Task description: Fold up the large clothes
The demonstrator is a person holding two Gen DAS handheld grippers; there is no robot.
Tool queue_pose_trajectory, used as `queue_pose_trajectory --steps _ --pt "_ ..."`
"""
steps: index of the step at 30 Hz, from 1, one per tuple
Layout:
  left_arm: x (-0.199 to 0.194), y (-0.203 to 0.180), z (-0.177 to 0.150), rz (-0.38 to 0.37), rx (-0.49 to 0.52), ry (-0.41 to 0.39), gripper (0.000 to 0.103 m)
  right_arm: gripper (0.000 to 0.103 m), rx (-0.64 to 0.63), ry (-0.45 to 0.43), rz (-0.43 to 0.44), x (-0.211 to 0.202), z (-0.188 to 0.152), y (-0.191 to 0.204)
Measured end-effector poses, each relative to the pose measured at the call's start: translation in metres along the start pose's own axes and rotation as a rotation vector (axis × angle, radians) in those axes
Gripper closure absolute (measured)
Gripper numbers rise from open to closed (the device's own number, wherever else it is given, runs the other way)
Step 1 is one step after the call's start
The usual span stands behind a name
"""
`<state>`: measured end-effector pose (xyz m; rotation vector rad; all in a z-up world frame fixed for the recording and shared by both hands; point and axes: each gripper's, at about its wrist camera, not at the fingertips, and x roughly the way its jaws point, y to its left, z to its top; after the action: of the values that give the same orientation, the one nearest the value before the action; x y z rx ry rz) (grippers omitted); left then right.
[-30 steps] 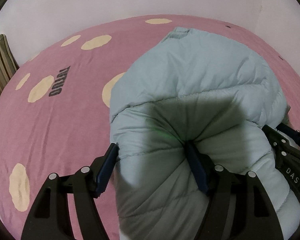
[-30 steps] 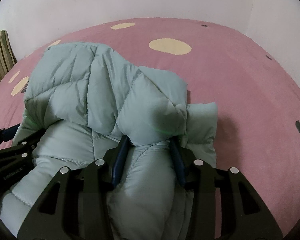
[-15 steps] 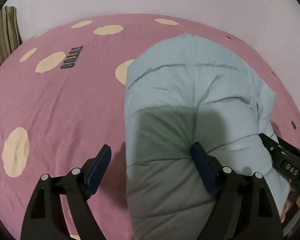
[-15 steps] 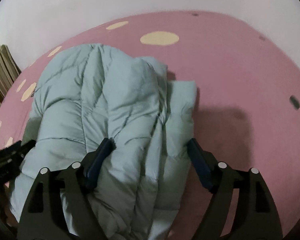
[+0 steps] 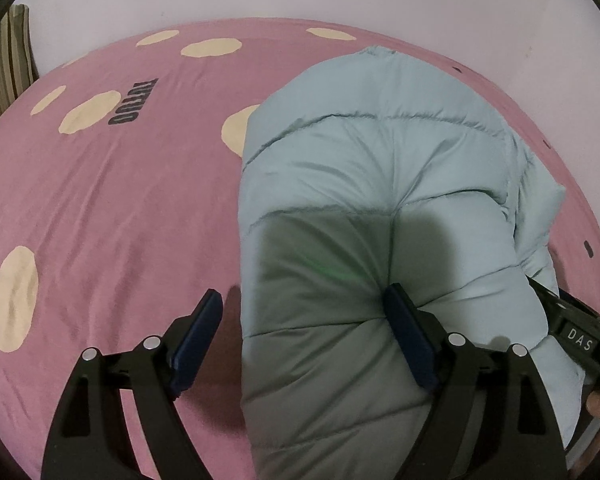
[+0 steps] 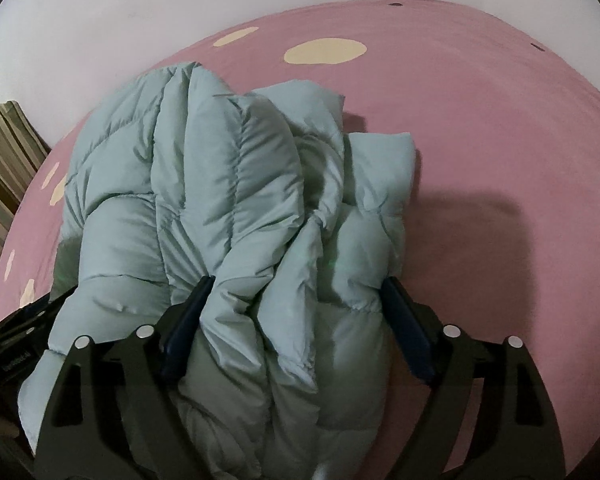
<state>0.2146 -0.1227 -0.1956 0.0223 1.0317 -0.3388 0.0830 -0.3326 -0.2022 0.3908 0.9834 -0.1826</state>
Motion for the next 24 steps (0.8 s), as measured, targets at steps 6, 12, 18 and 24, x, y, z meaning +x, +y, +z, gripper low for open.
queue_pose_trajectory --steps 6,12,18,24 --pt "-0.001 -0.001 -0.001 0.007 -0.003 -0.009 0.020 0.049 -0.018 0.020 0.067 0.002 0.001 0.007" --pt "-0.004 -0.001 -0.004 0.015 -0.009 -0.019 0.020 0.058 -0.007 0.020 0.126 0.005 0.000 0.010" --pt "-0.006 0.004 -0.004 0.016 -0.024 -0.022 0.020 0.061 -0.010 0.024 0.152 0.011 0.005 0.019" --pt "-0.009 0.015 -0.003 0.031 -0.042 -0.028 0.020 0.063 -0.040 0.028 0.150 0.013 0.006 0.033"
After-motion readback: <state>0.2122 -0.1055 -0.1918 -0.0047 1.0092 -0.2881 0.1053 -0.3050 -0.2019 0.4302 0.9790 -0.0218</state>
